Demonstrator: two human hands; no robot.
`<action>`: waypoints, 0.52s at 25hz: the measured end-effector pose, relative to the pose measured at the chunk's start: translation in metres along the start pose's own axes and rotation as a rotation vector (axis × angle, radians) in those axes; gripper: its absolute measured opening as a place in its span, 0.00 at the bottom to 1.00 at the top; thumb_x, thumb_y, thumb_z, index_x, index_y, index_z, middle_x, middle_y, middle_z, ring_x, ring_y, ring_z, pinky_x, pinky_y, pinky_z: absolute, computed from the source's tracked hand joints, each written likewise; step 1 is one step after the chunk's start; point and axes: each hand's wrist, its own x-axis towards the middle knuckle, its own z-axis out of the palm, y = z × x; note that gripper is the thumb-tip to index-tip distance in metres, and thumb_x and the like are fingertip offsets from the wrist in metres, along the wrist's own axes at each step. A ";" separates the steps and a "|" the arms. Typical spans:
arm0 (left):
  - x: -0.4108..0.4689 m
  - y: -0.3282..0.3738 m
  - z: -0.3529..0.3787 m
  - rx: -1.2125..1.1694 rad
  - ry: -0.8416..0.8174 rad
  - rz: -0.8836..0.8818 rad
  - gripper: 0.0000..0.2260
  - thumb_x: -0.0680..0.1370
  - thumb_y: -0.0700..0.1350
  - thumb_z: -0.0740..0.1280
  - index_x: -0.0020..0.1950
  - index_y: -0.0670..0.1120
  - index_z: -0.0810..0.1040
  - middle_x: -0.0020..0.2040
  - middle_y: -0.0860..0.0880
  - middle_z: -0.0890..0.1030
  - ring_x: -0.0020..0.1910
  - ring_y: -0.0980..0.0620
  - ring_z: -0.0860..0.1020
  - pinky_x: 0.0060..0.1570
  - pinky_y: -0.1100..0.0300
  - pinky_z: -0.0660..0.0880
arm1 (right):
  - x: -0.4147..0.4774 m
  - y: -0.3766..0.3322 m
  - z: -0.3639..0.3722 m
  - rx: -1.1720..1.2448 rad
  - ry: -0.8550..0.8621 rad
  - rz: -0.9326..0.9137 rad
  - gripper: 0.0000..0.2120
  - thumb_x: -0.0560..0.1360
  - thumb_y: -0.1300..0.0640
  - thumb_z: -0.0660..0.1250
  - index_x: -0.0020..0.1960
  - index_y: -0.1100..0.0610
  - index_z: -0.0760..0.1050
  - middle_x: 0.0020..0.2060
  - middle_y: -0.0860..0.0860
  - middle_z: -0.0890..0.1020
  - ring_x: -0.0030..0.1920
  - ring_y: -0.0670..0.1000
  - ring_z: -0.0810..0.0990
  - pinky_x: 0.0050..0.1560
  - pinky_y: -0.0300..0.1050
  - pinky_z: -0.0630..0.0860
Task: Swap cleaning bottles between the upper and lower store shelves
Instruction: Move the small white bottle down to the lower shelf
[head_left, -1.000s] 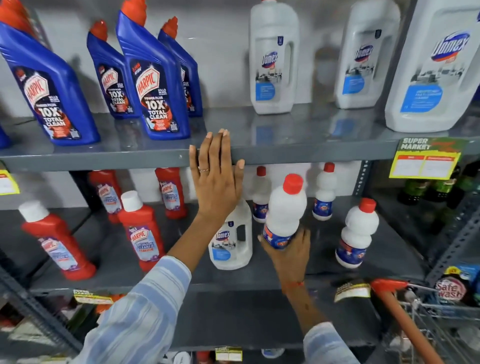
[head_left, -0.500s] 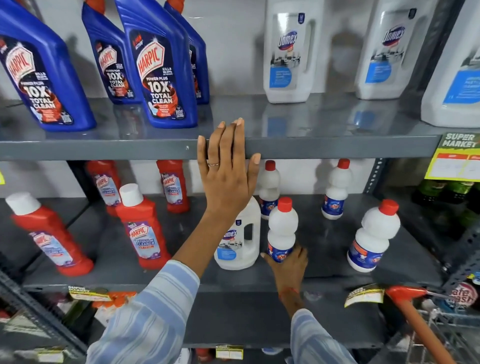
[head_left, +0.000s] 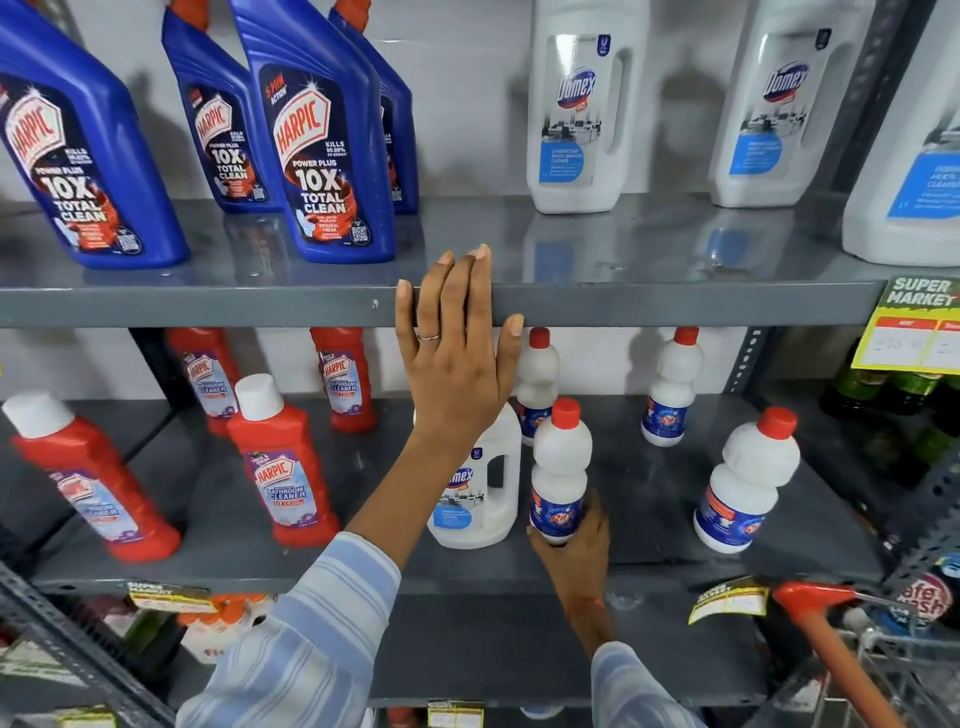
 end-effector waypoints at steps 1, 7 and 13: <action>0.000 0.000 -0.001 -0.002 -0.008 0.000 0.21 0.83 0.53 0.49 0.70 0.41 0.64 0.64 0.40 0.74 0.67 0.45 0.66 0.73 0.49 0.51 | -0.005 -0.005 -0.003 0.010 0.051 -0.011 0.45 0.60 0.60 0.79 0.69 0.62 0.58 0.65 0.65 0.68 0.66 0.64 0.68 0.61 0.56 0.71; 0.003 -0.016 -0.015 -0.002 -0.067 0.078 0.20 0.84 0.51 0.50 0.71 0.41 0.66 0.66 0.43 0.74 0.69 0.47 0.66 0.73 0.50 0.51 | -0.045 -0.047 0.002 0.023 0.027 -0.377 0.40 0.61 0.51 0.78 0.66 0.58 0.62 0.63 0.58 0.67 0.64 0.48 0.66 0.62 0.45 0.69; -0.002 -0.062 -0.041 0.075 -0.130 0.032 0.20 0.84 0.50 0.51 0.74 0.44 0.63 0.71 0.43 0.69 0.72 0.47 0.63 0.73 0.47 0.51 | -0.045 -0.078 0.045 0.117 -0.250 -0.200 0.46 0.61 0.51 0.78 0.70 0.60 0.58 0.67 0.58 0.70 0.66 0.54 0.68 0.67 0.47 0.69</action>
